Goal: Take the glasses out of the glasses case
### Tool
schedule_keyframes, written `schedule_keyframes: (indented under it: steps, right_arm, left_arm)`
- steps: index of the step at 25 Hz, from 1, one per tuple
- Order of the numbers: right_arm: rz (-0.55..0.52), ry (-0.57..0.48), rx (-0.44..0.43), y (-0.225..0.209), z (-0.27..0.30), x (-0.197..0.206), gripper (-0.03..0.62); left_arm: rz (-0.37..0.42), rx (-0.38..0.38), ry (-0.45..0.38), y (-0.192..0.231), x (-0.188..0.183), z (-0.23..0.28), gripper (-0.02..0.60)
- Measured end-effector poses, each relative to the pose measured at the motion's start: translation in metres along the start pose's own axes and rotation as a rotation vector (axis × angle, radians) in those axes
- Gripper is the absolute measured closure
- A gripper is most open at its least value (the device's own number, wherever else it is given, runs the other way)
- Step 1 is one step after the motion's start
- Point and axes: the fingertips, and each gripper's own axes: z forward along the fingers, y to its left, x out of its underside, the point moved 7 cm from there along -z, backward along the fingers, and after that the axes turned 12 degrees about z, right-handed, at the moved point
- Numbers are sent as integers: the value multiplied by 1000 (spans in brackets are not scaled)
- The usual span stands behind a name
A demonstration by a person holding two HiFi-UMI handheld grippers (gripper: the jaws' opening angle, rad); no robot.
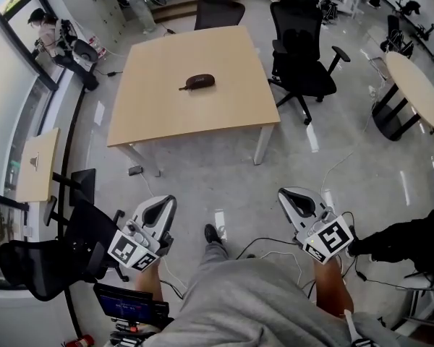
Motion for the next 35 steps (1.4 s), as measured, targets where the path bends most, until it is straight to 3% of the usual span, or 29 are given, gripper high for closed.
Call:
schedule_keyframes:
  steps: [9,18,23,35]
  right_arm:
    - [1,-1,4,-23,99,-24,586]
    - [-6,-33,56,-33,180,-43,586]
    - [-10,-47,89,-31,204,-52,586]
    - [-27,-28,82,-33,251,-65,586]
  left_arm:
    - [-7,7,1,97,11,21,575]
    - [4,76,-16,188,18,45,577]
    - [32,112,-27,218,13,47,575]
    - [7,79,-15,262,27,36,575]
